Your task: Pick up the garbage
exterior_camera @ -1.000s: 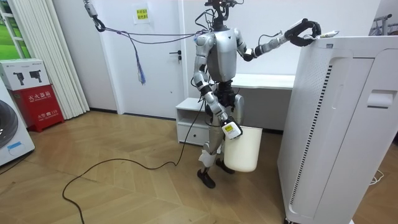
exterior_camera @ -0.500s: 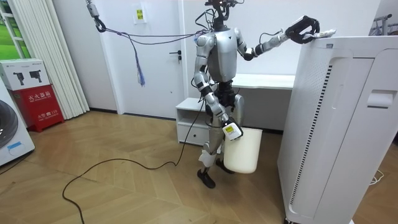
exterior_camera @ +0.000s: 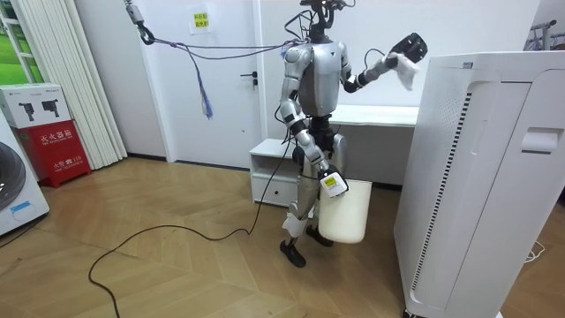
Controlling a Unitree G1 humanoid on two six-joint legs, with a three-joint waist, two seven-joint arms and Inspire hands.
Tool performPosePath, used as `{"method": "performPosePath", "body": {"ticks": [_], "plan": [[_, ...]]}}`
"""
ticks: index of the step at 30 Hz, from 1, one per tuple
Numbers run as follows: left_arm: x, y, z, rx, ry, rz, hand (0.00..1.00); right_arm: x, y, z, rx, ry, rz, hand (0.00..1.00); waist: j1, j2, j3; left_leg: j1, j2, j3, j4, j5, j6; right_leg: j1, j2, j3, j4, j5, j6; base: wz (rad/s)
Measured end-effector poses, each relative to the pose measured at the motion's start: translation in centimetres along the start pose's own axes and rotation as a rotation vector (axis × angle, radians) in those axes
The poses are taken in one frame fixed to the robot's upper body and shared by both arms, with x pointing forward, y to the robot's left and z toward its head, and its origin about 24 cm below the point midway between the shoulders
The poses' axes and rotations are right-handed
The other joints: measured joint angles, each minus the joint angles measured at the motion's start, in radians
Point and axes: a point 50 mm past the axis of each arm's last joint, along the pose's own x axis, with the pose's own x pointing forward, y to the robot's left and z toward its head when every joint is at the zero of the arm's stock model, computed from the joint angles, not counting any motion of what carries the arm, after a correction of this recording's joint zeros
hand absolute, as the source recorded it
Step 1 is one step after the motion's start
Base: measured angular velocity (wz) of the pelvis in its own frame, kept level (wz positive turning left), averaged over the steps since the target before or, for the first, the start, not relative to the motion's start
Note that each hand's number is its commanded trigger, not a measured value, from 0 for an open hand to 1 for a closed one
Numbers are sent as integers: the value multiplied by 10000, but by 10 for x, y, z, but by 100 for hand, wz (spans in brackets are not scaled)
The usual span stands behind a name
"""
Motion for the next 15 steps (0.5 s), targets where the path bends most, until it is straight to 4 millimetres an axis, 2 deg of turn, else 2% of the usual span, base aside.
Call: {"method": "performPosePath", "body": {"ticks": [6, 10, 15], "plan": [[0, -8, 10, -1674, -952, -794, 100, 1, 1, 12, -192, -449, 51, 100, 252, 4, -18, -84, -6, 15, 54, 0, 0, -42, -24, -79, 13, 0, 0, 2], [-3, -11, 9, -2000, -990, -1203, 100, -2, -2, 23, -577, -885, 8, 100, 486, -39, 10, -92, -7, 9, 58, 0, 0, -29, -95, -209, 25, -2, 3, 6], [-12, -16, 1, -2222, -493, -1399, 100, -2, -3, 36, -818, -1364, -98, 100, 812, -195, 32, -345, -28, -90, 227, 1, 0, -179, -51, -356, 102, -2, 4, 7]]}}
